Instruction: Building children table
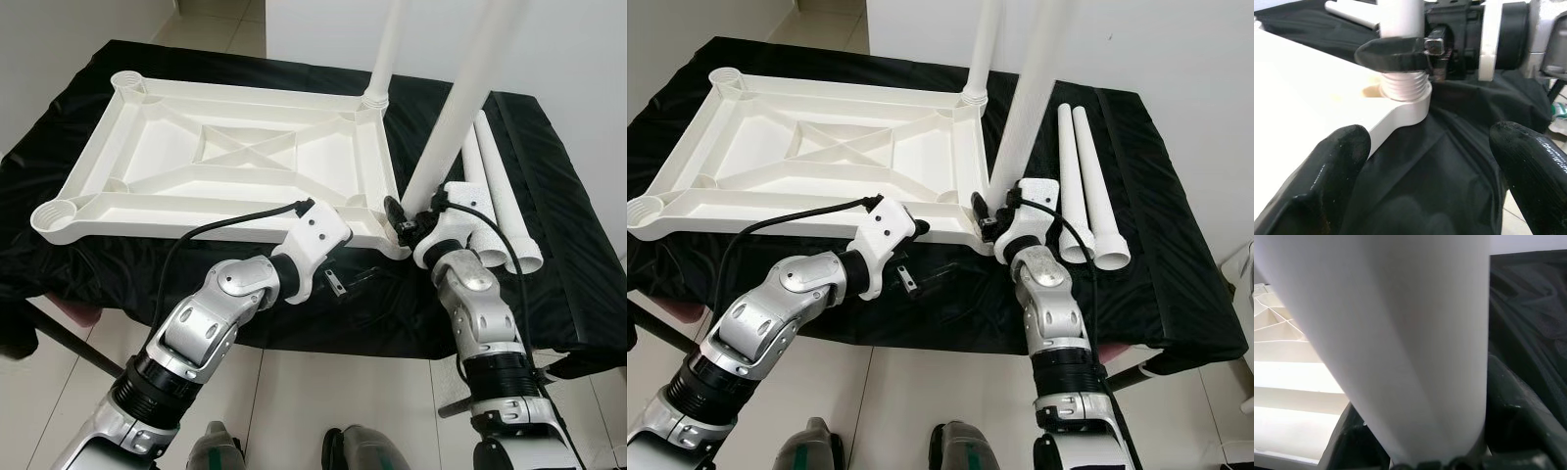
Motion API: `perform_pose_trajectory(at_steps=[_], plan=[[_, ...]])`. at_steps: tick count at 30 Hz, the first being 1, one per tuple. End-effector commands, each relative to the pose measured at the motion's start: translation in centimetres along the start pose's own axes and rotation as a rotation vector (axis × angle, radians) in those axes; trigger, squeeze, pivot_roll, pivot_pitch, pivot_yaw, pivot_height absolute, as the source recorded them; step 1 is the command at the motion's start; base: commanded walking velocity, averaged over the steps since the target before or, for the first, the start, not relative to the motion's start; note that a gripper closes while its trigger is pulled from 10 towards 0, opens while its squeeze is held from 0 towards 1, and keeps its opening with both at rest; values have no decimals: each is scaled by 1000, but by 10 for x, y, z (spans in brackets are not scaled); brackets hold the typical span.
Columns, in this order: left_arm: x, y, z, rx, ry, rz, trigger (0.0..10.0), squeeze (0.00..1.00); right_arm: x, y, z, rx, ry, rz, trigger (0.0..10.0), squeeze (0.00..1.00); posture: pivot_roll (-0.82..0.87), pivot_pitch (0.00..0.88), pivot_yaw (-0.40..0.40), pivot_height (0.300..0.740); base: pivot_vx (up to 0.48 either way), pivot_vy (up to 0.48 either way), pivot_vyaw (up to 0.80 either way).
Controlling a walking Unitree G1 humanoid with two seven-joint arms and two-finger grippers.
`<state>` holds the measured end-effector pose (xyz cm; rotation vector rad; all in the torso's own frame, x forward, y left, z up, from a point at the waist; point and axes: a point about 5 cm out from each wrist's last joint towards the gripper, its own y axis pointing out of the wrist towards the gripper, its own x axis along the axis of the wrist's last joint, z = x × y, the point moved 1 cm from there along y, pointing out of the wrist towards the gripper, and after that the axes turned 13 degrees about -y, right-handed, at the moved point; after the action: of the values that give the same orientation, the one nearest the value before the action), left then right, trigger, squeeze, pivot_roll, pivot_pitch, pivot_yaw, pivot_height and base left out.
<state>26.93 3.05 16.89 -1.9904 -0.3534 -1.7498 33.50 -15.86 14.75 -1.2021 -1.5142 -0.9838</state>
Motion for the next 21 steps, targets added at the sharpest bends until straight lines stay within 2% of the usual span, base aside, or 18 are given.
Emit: perform_pose_trajectory(at_steps=[1, 3, 8, 15, 21], plan=[[1, 1, -7, -63, 9, 18, 10000, 0, -10, -3, -2, -19, 93, 37, 0, 0, -34, 37, -30, 740, 0, 0, 0], [1, 1, -7, -64, 9, 19, 10000, 0, -12, -4, 1, -14, 94, 38, 0, 0, -34, 37, -30, 740, 0, 0, 0], [0, 0, -8, -66, 10, 21, 10000, 0, -19, -5, -1, -43, 199, 67, 0, 0, -34, 38, -26, 740, 0, 0, 0], [0, 0, -8, -69, 10, 23, 10000, 0, -24, -7, -7, -66, 236, 82, 0, 0, -34, 39, -27, 740, 0, 0, 0], [0, 0, -8, -70, 7, 24, 10000, 0, -24, -7, -7, -63, 197, 81, 0, 0, -32, 41, -27, 740, 0, 0, 0]])
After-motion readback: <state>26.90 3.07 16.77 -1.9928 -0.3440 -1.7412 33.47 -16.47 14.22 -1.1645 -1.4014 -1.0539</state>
